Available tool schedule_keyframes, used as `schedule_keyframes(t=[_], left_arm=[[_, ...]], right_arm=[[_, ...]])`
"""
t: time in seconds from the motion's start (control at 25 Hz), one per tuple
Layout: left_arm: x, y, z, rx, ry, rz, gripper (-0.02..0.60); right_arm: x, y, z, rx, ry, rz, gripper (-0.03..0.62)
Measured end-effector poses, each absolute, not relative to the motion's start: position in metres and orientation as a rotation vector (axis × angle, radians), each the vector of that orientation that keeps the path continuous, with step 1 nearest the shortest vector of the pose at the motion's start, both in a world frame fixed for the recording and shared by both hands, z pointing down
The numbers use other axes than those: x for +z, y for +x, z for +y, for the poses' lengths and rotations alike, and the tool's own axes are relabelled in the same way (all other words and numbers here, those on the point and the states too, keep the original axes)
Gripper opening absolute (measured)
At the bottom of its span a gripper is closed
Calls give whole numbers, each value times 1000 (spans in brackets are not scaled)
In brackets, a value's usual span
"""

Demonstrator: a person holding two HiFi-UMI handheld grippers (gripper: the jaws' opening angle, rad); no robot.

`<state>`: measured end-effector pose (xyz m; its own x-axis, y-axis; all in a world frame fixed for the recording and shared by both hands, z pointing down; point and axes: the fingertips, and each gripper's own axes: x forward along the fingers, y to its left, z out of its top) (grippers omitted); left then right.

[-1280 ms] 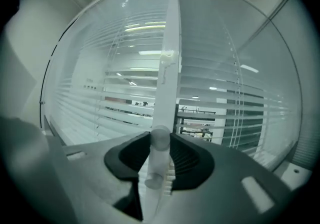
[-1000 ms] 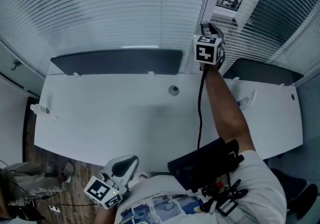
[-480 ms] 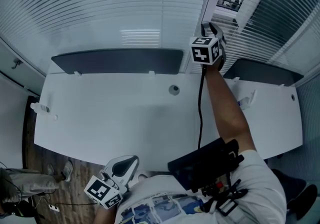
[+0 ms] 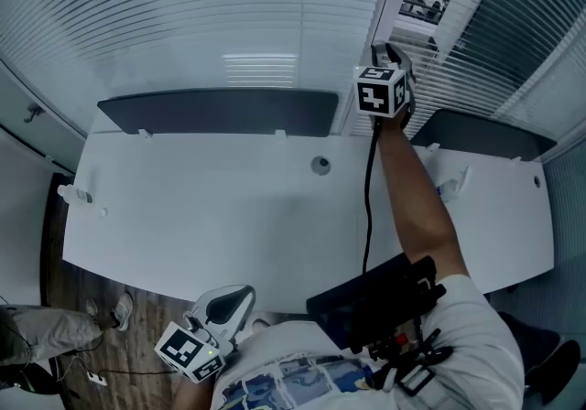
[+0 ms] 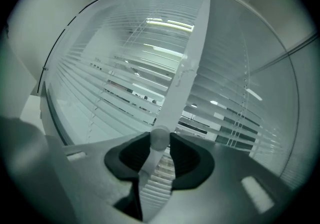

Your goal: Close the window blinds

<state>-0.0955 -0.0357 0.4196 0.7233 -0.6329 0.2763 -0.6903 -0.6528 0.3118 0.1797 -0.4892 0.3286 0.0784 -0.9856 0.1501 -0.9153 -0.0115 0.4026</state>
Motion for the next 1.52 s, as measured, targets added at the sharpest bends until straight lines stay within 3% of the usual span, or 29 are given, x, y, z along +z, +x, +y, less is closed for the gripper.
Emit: schedule_keyframes(t=[0.8,1.52], left_arm=[[411,-107,-22,188,2565,-1005,2],[400,-141,49,154,2656,-896,2]], right_arm=[[325,185,-450,-171,1989,-1959,141],[321,152,-242,-66,1898,-2148,140]])
